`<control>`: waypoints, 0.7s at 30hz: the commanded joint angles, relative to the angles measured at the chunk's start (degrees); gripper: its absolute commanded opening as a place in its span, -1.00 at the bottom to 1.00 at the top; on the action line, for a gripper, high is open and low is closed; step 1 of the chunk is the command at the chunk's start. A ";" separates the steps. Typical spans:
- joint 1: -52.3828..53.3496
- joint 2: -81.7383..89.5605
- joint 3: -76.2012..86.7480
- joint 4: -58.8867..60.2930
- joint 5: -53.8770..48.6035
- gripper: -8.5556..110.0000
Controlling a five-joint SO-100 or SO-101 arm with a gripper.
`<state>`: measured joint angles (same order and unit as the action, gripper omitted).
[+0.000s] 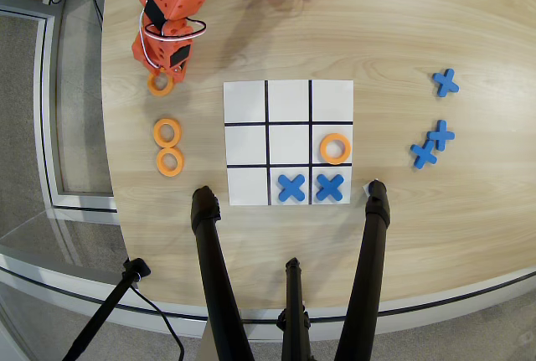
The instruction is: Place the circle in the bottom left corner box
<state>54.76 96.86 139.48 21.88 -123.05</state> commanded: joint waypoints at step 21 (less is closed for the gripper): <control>0.18 -2.29 23.29 -43.77 15.82 -0.63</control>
<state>54.84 94.13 163.04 -27.51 -106.61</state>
